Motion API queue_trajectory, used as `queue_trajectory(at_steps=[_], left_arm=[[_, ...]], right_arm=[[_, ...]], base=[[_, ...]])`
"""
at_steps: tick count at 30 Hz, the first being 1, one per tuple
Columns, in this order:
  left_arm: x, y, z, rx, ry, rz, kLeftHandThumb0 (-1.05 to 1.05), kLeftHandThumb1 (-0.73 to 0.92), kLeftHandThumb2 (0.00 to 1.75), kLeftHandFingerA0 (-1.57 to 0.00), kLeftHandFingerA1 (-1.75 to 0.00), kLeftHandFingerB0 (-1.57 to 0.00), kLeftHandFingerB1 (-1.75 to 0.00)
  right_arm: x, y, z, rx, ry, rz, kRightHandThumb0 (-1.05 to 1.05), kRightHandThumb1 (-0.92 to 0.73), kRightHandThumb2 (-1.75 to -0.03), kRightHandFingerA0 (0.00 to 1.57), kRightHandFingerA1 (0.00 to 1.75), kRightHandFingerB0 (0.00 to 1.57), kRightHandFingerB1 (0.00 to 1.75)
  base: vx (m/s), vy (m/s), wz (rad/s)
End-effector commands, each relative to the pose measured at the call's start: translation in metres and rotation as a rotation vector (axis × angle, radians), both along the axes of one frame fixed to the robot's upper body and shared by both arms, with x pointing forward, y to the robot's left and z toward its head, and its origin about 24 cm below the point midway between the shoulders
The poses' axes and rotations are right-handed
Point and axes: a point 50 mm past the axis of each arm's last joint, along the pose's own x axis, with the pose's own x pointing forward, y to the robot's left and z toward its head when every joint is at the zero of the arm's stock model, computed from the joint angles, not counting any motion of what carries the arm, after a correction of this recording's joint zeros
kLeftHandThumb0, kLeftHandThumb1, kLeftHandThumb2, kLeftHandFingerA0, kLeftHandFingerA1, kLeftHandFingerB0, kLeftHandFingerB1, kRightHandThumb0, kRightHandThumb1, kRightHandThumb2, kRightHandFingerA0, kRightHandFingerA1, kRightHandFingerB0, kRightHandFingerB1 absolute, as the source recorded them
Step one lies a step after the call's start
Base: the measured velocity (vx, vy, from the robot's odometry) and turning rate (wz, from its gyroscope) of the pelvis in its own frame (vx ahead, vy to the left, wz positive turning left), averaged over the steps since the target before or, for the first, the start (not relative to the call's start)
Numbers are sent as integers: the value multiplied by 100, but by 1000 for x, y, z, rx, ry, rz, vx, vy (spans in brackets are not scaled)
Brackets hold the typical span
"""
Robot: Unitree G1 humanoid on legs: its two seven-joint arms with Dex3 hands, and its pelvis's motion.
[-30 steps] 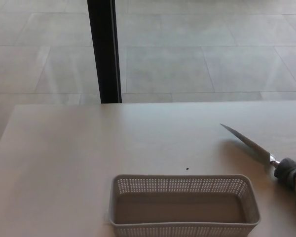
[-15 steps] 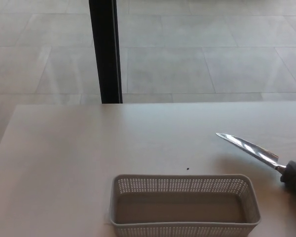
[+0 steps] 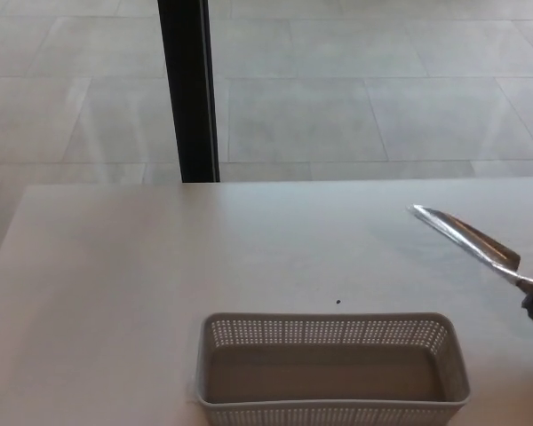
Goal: A garden tool is kept on the righthand side and a container is kept on the lefthand side on a desk infront of the robot. the robot uses its right hand to pick up the garden tool and makes a scooping motion inside the container
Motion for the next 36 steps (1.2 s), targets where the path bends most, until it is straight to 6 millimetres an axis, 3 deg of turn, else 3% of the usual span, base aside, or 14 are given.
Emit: queue_trajectory(at_steps=[1,2,6,7,8,9,13,16,18,19,22,23,25,36], left_arm=[[-4,11,8,47,18,-13,-55,65,60,-73,-80,-64,-48],[-3,11,8,37,0,1,-52,64,59,-73,-86,-64,-49],[-3,12,9,44,11,-28,-53,66,60,-67,-63,-59,-45],[-3,13,9,41,0,1,-52,63,59,-72,-75,-64,-47],[-3,13,9,41,-4,9,-53,64,59,-70,-75,-63,-47],[-3,13,10,43,0,-9,-54,64,59,-70,-74,-63,-47],[-2,13,10,39,-1,-14,-54,65,60,-69,-72,-60,-46],[-1,14,11,41,-10,-7,-56,64,59,-69,-71,-62,-47],[1,15,12,42,-15,-18,-55,65,59,-73,-88,-65,-50],[3,16,13,41,-24,-22,-56,65,59,-65,-77,-61,-49],[7,17,14,43,-37,-25,-55,65,59,-68,-80,-64,-52],[6,17,14,36,-48,-10,-54,65,59,-66,-74,-63,-52],[7,17,15,45,-47,-6,-54,64,60,-71,-90,-65,-54],[10,17,15,44,-45,-10,-52,65,60,-71,-76,-65,-51]], right_arm=[[-1,-23,91,114,-478,136,-19,-58,-102,89,175,72,152],[-2,-24,100,100,-485,151,-19,-59,-99,88,175,69,155],[-2,-25,137,21,-523,209,-20,-58,-87,91,175,75,142],[-4,-23,145,-9,-547,242,-21,-47,-105,119,137,94,121],[-5,-22,151,-31,-566,267,-19,-47,-105,121,139,96,123],[-7,-20,155,-46,-582,301,-12,-50,-106,92,175,73,155],[-11,-17,160,-122,-554,358,-12,-41,-112,92,175,76,151],[-19,-8,159,-377,-514,518,-16,-39,-93,88,166,81,143],[-23,-2,154,-436,-492,598,-17,-45,-79,88,170,73,153],[-24,-1,153,-451,-484,620,-15,-43,-80,88,169,73,153],[-27,4,150,-509,-412,700,-17,-49,-73,85,171,73,154],[-29,5,147,-567,-382,727,-25,-53,-67,84,171,77,142],[-31,6,144,-605,-335,768,-28,-56,-61,86,169,82,132],[-30,7,143,-656,-314,828,-22,-51,-69,88,171,80,132]], base=[[0,0,0],[0,0,0],[0,0,0],[0,0,0],[0,0,0],[0,0,0],[0,0,0],[0,0,0],[0,0,0],[0,0,0],[0,0,0],[0,0,0],[0,0,0],[0,0,0]])
